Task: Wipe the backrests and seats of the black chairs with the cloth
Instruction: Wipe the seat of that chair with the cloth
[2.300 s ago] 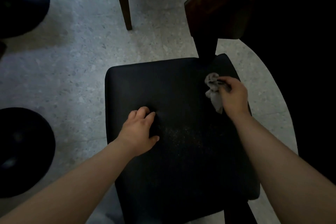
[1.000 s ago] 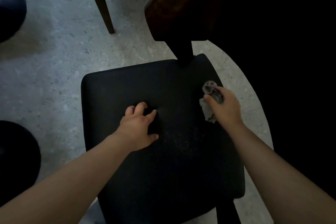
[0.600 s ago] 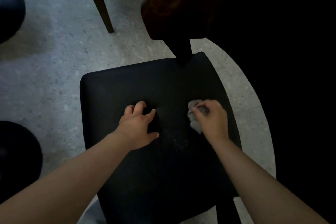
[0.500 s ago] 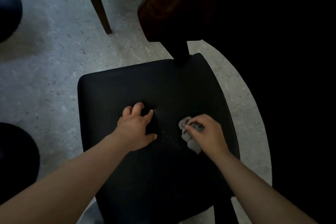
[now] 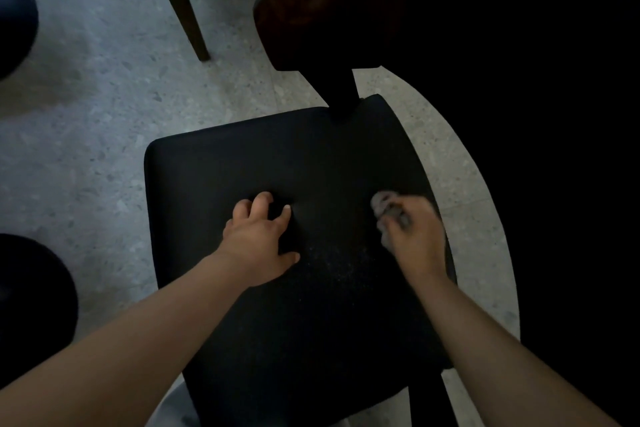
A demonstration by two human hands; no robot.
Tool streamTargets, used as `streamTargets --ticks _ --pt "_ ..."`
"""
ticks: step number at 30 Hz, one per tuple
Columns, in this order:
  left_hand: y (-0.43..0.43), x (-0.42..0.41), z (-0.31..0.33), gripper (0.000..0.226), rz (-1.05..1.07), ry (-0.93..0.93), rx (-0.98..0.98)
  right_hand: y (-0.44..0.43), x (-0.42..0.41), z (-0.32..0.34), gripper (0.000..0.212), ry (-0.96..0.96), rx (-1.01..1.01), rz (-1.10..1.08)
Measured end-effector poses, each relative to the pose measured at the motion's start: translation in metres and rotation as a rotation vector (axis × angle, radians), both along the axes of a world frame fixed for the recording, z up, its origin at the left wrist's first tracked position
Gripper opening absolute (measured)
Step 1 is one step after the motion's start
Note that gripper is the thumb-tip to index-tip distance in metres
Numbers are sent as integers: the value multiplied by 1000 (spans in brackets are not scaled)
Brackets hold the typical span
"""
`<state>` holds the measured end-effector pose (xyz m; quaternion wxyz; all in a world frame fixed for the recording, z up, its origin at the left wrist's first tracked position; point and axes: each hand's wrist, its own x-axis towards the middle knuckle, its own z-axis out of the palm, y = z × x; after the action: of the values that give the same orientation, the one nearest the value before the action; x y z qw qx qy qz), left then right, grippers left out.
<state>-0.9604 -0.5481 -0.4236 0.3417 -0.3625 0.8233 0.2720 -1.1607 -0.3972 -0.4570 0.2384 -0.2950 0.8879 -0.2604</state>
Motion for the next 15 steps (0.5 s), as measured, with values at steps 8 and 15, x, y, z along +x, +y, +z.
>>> streamTargets --ticks 8,15 --pt "1 -1 0 89 -2 -18 4 5 -34 10 21 93 -12 -18" --pt "3 -1 0 90 4 -8 -7 19 -20 -12 26 -29 36 -54"
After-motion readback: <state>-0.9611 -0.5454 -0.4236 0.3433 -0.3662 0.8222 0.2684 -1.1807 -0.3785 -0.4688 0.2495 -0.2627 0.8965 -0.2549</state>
